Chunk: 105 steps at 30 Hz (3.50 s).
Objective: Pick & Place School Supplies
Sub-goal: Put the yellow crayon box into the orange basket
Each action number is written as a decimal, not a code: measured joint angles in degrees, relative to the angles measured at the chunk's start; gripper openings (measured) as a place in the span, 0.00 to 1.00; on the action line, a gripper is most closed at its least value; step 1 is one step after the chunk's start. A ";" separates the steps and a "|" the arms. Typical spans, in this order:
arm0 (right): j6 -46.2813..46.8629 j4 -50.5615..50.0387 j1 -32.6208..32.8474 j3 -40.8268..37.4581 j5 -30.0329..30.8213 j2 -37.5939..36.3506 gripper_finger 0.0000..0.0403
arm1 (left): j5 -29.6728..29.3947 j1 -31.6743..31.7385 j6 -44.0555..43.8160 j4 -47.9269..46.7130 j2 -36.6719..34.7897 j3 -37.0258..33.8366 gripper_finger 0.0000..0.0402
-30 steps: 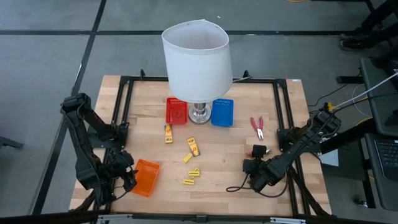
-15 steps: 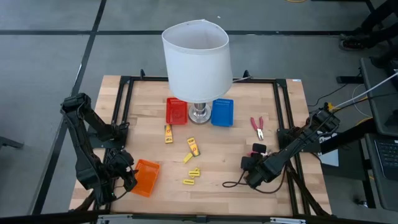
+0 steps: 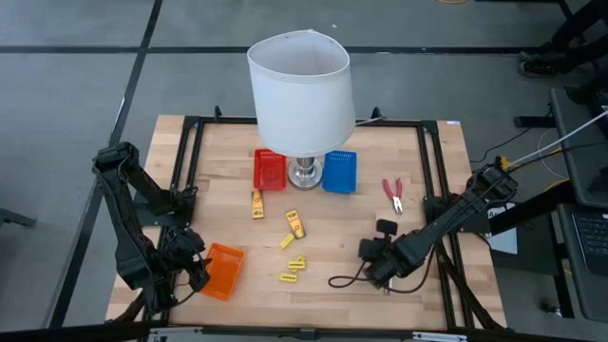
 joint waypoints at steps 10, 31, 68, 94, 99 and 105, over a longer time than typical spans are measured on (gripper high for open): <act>-3.14 1.32 -1.40 8.07 10.52 0.00 0.11 | -1.63 0.00 0.00 -0.02 0.00 0.00 0.45; -22.12 39.86 -17.38 16.40 0.31 -0.04 0.10 | -20.59 -0.22 -5.99 3.61 -3.89 0.00 0.45; -18.97 56.56 -26.62 16.40 -24.19 -0.02 0.10 | 4.02 37.76 84.19 54.93 -14.04 0.02 0.46; -19.18 56.60 -26.18 16.40 -23.04 0.00 0.10 | 6.55 40.83 86.76 60.17 -11.08 0.02 0.13; -19.23 56.72 -26.11 16.37 -23.50 0.00 0.10 | 6.66 40.83 86.53 60.22 -11.08 0.02 0.06; -17.76 58.46 -25.79 16.33 -20.84 0.07 0.21 | 6.68 40.81 86.47 60.28 -11.15 0.02 0.06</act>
